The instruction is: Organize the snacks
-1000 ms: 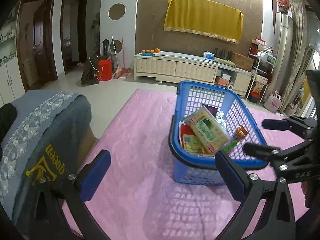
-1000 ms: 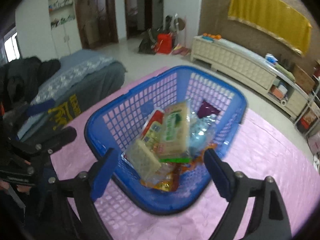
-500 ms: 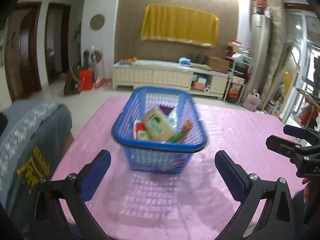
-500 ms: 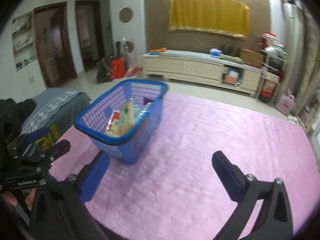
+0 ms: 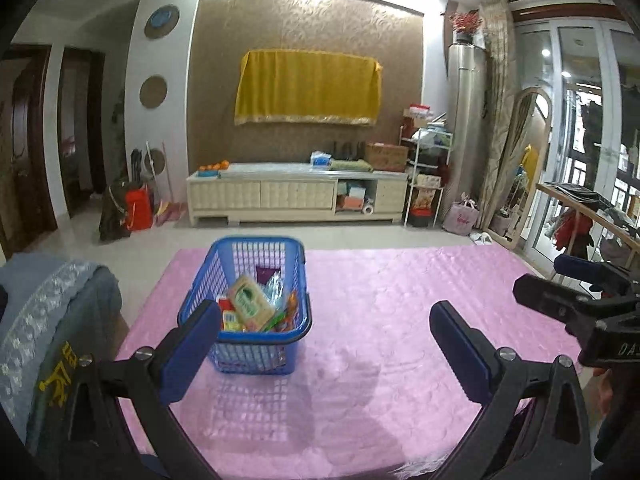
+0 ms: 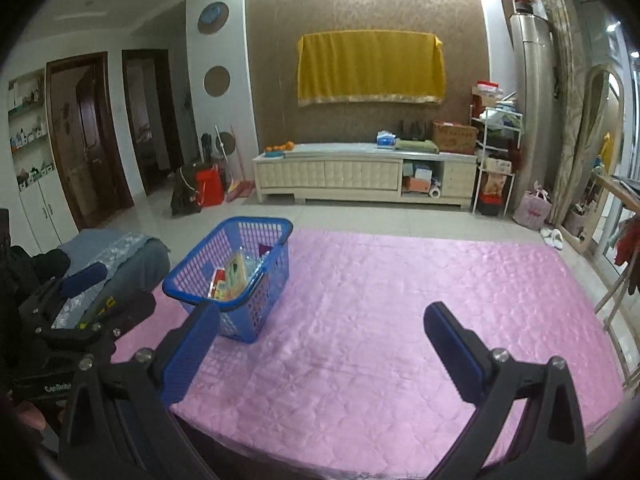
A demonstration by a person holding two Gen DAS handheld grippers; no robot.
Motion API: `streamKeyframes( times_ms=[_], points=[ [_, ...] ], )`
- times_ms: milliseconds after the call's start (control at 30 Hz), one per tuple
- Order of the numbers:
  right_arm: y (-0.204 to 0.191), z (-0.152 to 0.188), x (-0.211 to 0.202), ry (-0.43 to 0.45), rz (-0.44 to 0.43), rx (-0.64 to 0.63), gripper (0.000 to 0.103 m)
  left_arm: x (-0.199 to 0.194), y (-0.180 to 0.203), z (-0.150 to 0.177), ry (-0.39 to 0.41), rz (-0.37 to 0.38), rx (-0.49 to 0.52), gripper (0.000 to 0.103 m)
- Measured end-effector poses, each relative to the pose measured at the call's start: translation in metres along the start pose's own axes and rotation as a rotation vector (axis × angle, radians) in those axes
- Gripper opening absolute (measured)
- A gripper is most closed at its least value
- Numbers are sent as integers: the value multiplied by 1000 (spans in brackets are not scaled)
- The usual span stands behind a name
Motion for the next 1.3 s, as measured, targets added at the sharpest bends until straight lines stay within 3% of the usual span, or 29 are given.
streamKeyframes(
  times_ms=[300, 1300],
  points=[
    [4, 8, -6, 14, 21, 5, 103, -4, 16, 3, 13, 17, 46, 103],
    [2, 15, -14, 15, 3, 21, 103, -13, 20, 6, 9, 41, 40, 103]
  ],
)
Point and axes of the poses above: each gripper's, at about its wrist camera, not at the fingertips, and x roughly the way its jaws point, y to its right, z to its underside, the point moved 1 cm from there along x, roughly the way its jaws point, and after that the axes turned 12 degrees about -x, right-handed, at the moved point
